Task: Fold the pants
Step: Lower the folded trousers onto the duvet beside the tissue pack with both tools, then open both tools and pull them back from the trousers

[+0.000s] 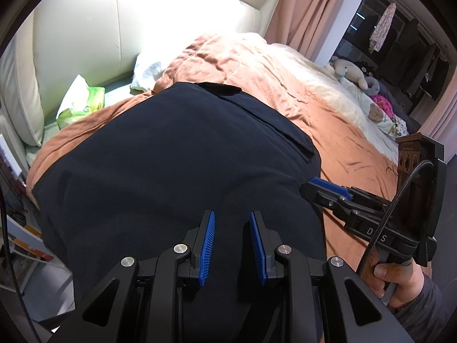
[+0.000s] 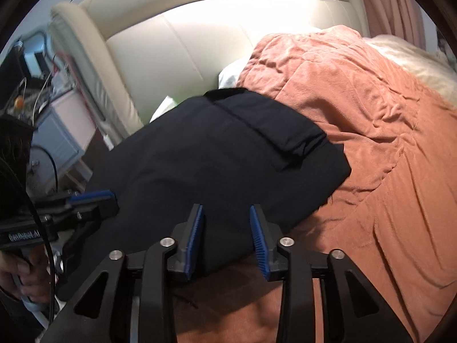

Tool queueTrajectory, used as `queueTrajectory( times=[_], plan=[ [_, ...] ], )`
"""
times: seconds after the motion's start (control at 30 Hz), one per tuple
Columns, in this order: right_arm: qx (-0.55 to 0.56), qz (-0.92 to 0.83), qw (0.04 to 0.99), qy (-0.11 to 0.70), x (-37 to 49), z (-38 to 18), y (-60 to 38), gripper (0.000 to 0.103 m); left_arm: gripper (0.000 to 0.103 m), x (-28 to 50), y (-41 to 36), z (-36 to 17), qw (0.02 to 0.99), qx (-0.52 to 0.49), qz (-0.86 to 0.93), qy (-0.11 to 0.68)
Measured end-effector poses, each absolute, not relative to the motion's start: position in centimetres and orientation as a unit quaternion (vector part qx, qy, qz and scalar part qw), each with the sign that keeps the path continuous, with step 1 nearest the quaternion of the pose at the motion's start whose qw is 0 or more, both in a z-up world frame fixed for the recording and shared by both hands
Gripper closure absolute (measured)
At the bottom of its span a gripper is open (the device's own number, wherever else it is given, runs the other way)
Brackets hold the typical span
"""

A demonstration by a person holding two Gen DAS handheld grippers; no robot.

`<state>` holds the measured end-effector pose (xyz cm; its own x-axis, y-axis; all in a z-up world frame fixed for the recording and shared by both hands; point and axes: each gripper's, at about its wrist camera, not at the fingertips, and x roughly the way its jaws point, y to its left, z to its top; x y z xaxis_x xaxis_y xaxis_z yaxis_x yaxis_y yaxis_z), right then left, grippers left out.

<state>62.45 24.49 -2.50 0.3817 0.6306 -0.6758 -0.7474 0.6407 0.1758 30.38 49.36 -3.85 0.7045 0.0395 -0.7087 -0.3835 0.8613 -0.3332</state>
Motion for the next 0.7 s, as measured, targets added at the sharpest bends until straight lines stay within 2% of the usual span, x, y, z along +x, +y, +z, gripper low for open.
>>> queueTrajectory(
  times=[0.17, 0.37, 0.43, 0.47, 0.5, 0.53, 0.63, 0.67, 0.7],
  plan=[
    [-0.104, 0.428, 0.811, 0.385, 60.8, -2.6, 24.1, 0.07, 0.075, 28.7, 48.4, -3.3, 0.892, -0.227, 0.116, 0.374],
    [-0.083, 0.422, 0.817, 0.384, 59.6, -0.3, 21.2, 0.07, 0.074, 26.4, 46.8, -1.8, 0.896, -0.214, 0.118, 0.371],
    [-0.086, 0.415, 0.823, 0.379, 58.9, 0.8, 20.3, 0.07, 0.068, 25.6, 46.1, -1.0, 0.898, -0.211, 0.119, 0.366],
    [-0.087, 0.413, 0.825, 0.377, 58.5, 1.2, 20.0, 0.07, 0.062, 25.3, 45.9, -0.6, 0.9, -0.209, 0.119, 0.364],
    [-0.087, 0.413, 0.826, 0.373, 58.0, 1.8, 19.7, 0.068, 0.057, 25.0, 45.6, -0.3, 0.902, -0.206, 0.12, 0.361],
    [-0.088, 0.412, 0.828, 0.37, 57.6, 2.4, 19.3, 0.059, 0.056, 24.6, 45.2, 0.2, 0.904, -0.201, 0.12, 0.357],
    [-0.088, 0.401, 0.841, 0.352, 56.2, 4.3, 17.9, 0.044, 0.056, 23.9, 44.3, 1.2, 0.909, -0.193, 0.121, 0.349],
    [-0.088, 0.4, 0.844, 0.348, 55.6, 4.7, 17.4, 0.042, 0.052, 23.6, 43.9, 1.8, 0.911, -0.189, 0.122, 0.345],
    [-0.09, 0.396, 0.847, 0.344, 54.9, 5.2, 16.8, 0.032, 0.045, 23.4, 43.5, 2.2, 0.912, -0.187, 0.123, 0.343]
  ],
)
